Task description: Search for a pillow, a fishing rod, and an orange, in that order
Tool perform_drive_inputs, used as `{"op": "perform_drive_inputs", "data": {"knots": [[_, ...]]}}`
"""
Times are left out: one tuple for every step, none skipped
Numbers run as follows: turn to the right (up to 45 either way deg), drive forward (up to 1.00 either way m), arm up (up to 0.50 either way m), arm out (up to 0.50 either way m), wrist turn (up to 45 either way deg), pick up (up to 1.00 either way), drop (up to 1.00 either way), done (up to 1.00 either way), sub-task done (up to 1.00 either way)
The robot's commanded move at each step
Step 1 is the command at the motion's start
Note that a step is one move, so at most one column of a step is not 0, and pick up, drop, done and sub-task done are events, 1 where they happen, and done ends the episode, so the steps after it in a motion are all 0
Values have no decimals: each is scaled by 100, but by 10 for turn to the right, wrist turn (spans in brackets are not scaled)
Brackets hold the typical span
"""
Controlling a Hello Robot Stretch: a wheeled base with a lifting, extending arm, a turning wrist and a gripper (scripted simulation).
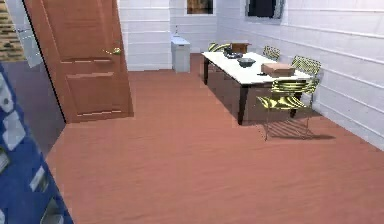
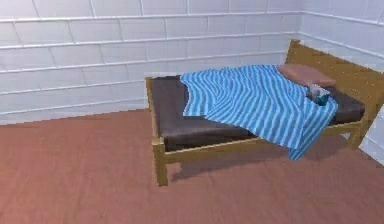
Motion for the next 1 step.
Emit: {"op": "perform_drive_inputs", "data": {"knots": [[0, 100, 0, 0, 0, 0, 0, 0, 0]]}}
